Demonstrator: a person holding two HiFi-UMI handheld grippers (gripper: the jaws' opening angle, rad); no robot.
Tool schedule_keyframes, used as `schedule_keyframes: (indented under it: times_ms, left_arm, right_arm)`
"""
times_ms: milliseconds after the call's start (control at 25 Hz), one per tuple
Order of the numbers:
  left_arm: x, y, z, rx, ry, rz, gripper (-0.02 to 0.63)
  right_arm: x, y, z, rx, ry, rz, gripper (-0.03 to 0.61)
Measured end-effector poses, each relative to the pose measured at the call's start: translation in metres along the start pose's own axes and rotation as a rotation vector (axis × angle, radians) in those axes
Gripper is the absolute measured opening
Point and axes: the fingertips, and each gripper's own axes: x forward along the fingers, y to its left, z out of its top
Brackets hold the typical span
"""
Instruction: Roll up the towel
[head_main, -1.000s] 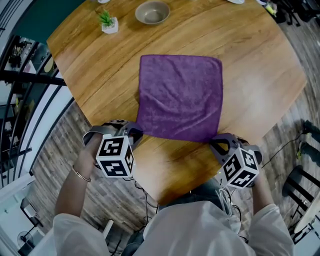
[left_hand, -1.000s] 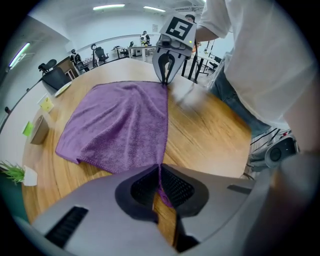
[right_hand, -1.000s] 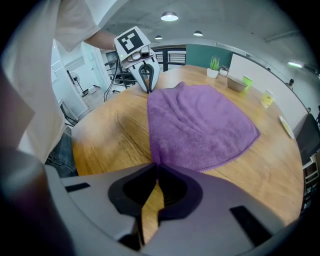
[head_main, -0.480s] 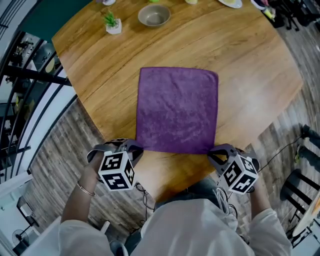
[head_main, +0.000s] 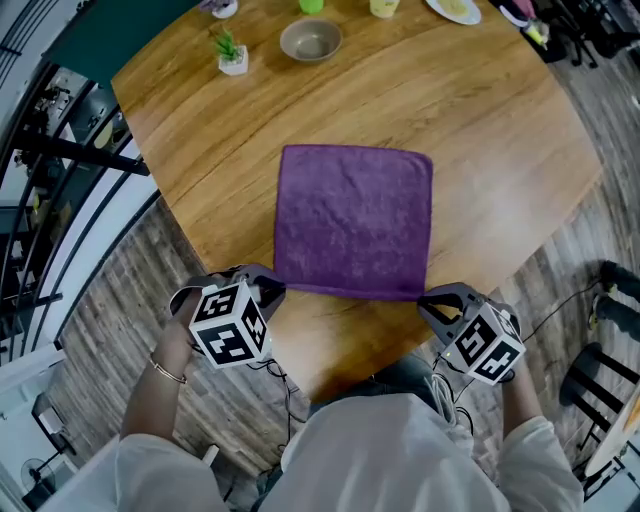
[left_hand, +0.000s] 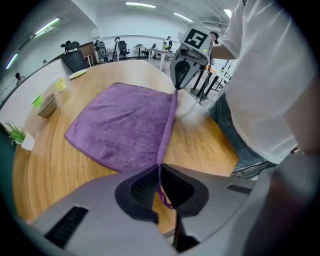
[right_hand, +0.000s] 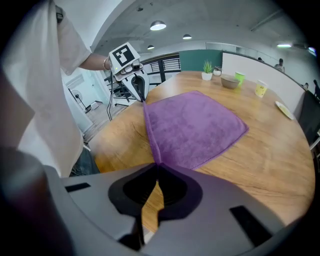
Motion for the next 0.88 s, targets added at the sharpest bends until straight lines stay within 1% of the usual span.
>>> schedule_keyframes:
  times_ms: [120, 320, 520, 640, 760, 800, 880]
  left_arm:
    - [0.002, 0.012, 0.001, -0.009, 0.011, 0.009, 0.020]
    - [0.010, 0.026, 0.001, -0.016, 0.025, 0.024, 0.020]
    - [0.016, 0.038, 0.002, -0.026, 0.011, 0.090, 0.023]
    - [0.014, 0.044, 0.001, -0.026, -0.003, 0.153, 0.047]
    - [0.007, 0.047, -0.004, -0.046, -0.023, 0.180, 0.094]
    - [0.004, 0.047, -0.005, -0.055, -0.030, 0.185, 0.108]
    - [-0.005, 0.046, -0.006, -0.059, -0.042, 0.202, 0.112]
  right_arm:
    - [-0.001, -0.012, 0.005, 0.017, -0.015, -0.020, 0.015]
    - [0.006, -0.028, 0.004, 0.040, -0.009, -0.040, 0.015]
    - [0.013, -0.040, 0.001, 0.073, -0.020, -0.091, 0.019]
    - [0.012, -0.043, 0.002, 0.091, -0.049, -0.131, 0.042]
    - [0.005, -0.047, 0.007, 0.107, -0.089, -0.170, 0.087]
    - [0.002, -0.047, 0.008, 0.108, -0.096, -0.179, 0.089]
    - [-0.004, -0.044, 0.009, 0.096, -0.098, -0.184, 0.089]
